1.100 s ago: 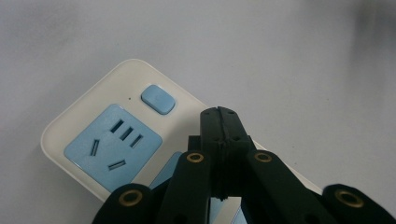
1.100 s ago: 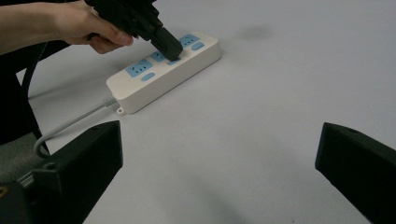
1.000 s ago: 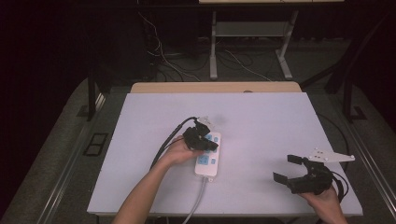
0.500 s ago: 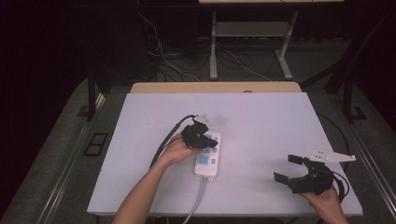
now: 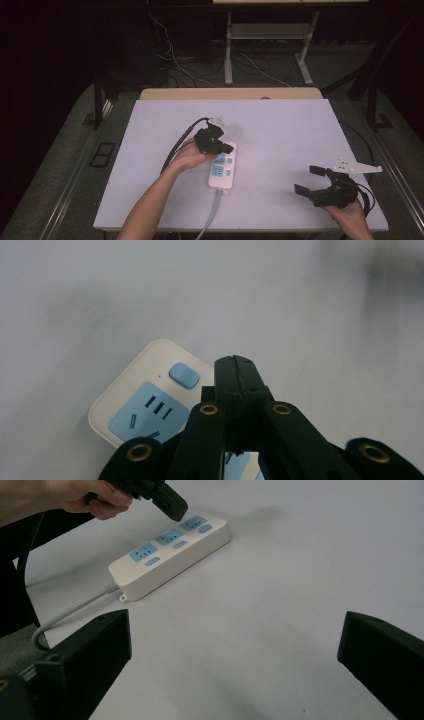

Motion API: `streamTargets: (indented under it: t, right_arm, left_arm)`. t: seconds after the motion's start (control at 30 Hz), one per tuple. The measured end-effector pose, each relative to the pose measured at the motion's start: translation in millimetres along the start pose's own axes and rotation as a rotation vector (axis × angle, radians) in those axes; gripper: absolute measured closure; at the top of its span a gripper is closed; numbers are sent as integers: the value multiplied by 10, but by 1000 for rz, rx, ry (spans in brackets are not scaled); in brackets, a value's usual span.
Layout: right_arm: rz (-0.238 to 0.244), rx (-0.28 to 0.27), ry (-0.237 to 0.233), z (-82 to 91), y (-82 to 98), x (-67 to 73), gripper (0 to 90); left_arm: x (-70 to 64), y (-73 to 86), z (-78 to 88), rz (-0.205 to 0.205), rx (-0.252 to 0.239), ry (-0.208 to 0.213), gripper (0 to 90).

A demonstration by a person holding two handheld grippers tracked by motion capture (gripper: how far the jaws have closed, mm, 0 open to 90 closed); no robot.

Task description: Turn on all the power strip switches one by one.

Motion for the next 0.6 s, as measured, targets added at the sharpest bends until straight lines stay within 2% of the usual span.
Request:
streamTargets:
  t: [0.13,0.6]
  right_arm:
    - [0,3,-2,-6,2,2,6]
    - [-2,5,-3,-11,2,-4,5]
  left_arm:
    - [-2,-43,-22,-20,12,0,898]
    - [112,-211,-19,-33,20,-20,898]
Point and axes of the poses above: each handheld gripper's, and its own axes: z roughly backward along the jaws, y roughly out of its underside, x roughly to its left, the point moved 4 cm from there along -z, roughly forward along the jaws, and after that the axes turned 15 degrees about -y, right-handed, at the moved point
